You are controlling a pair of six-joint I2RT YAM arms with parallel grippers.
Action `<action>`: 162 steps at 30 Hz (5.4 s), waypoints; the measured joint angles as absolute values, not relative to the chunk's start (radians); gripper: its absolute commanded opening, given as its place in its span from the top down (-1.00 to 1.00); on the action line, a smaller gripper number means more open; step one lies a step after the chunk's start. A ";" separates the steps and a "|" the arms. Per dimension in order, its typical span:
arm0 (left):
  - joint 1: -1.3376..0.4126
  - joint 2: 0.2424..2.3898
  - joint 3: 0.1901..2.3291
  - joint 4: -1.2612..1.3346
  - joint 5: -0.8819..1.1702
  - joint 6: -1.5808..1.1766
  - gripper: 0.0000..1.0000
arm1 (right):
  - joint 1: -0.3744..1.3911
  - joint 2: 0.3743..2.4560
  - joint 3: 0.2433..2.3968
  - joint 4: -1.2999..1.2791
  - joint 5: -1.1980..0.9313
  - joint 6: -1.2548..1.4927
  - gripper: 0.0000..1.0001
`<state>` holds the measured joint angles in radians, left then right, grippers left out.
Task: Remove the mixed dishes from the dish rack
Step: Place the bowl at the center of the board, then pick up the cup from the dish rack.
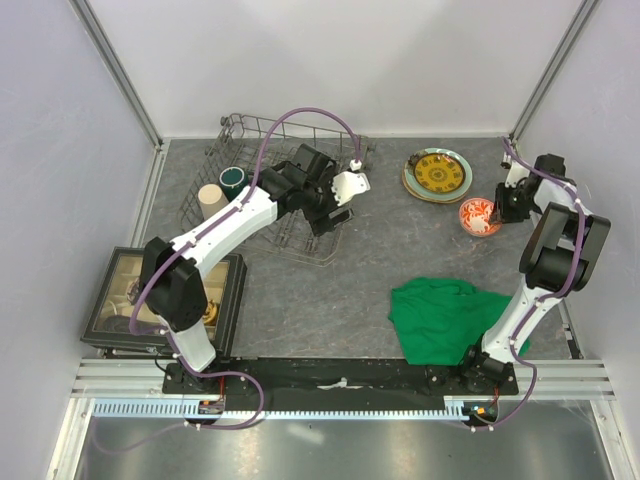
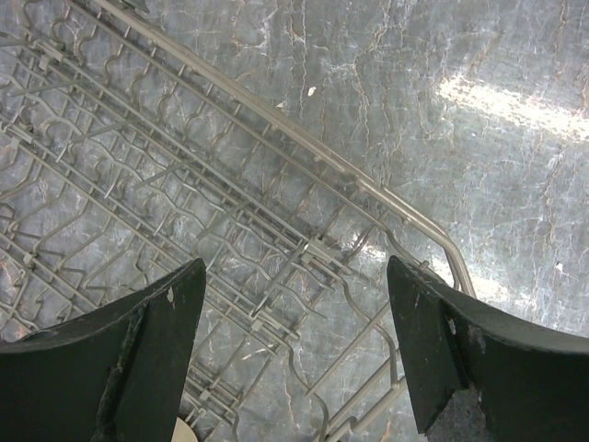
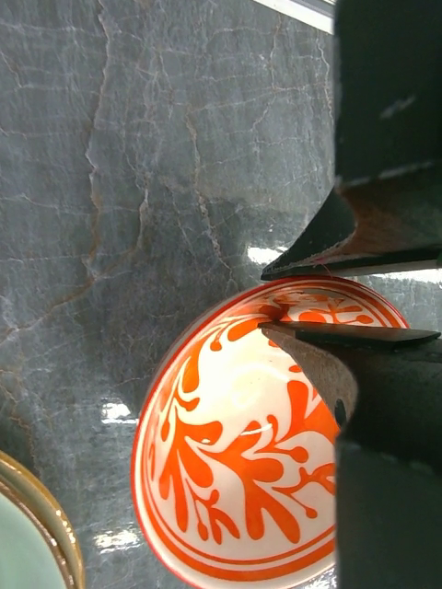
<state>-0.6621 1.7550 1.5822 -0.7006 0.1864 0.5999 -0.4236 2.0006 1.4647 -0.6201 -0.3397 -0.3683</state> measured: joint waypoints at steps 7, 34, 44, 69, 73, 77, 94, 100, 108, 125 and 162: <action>-0.662 1.738 1.566 -0.700 0.186 0.600 -0.73 | -0.424 1.971 1.419 -0.617 -0.335 -0.385 0.09; -0.479 1.747 1.600 -0.692 0.157 0.634 -0.85 | -0.429 1.705 1.433 -0.675 -0.334 -0.403 -0.46; -0.356 1.957 2.011 -0.818 0.156 0.799 -0.86 | -0.413 1.559 1.453 -0.674 -0.406 -0.379 -0.61; -0.233 2.337 2.347 -1.065 0.030 0.975 -0.86 | -0.173 1.335 1.177 -0.580 -0.449 -0.307 -0.75; -0.226 2.356 2.350 -1.069 0.023 1.000 -0.84 | -0.172 1.345 1.173 -0.577 -0.449 -0.307 -0.75; -0.213 2.370 2.350 -1.075 0.023 1.036 -0.82 | -0.171 1.356 1.172 -0.575 -0.449 -0.308 -0.75; -0.190 2.428 2.357 -1.088 0.037 1.232 -0.78 | -0.167 1.378 1.167 -0.575 -0.451 -0.310 -0.76; -0.190 2.460 2.358 -1.091 0.051 1.273 -0.74 | -0.167 1.380 1.159 -0.575 -0.452 -0.310 -0.76; -0.190 2.495 2.375 -1.093 0.062 1.294 -0.68 | -0.167 1.389 1.152 -0.574 -0.453 -0.310 -0.76; -0.190 2.528 2.383 -1.068 0.081 1.303 -0.57 | -0.167 1.391 1.152 -0.572 -0.456 -0.315 -0.75; -0.199 2.548 2.389 -1.045 0.117 1.272 0.97 | -0.167 1.424 1.145 -0.568 -0.456 -0.326 -0.74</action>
<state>-0.1986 2.5484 2.3886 -1.0451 0.1173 1.2716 -0.1673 1.4242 1.1454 -0.5682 -0.4564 -0.3256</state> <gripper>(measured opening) 0.218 0.871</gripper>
